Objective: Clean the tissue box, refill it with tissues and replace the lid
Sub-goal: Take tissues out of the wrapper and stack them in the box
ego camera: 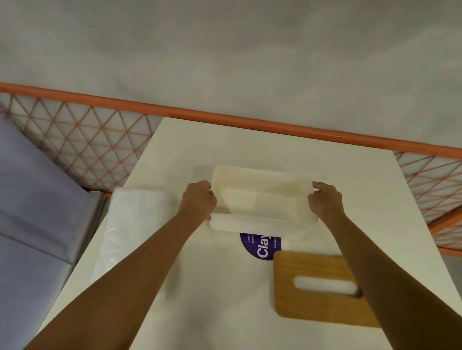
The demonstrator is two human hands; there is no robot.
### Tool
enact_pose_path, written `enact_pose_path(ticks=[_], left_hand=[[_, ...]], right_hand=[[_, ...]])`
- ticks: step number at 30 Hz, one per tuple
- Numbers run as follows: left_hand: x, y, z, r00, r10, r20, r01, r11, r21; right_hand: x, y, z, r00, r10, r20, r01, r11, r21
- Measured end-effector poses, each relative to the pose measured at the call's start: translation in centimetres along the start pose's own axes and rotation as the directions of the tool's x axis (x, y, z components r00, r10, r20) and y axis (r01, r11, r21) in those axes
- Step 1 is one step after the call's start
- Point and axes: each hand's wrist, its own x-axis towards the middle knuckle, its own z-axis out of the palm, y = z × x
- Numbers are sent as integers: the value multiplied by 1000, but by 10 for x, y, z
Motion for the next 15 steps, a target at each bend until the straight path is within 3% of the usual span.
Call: enact_pose_path(ticks=[10,12,15], left_hand=[[16,-7,14,1000,22,20,-23,999,29],[13,-11,6,998,58,4,-58,989,137],[-1,-20,-15,987,142,-74,-129,979,159]], right_hand=[[16,6,4,1000,-11,-26,9,998,-65],[6,3,7,993,-76,-94,61,987,-151],[-19,-3,18,937,-276,-214,202,928,-312]])
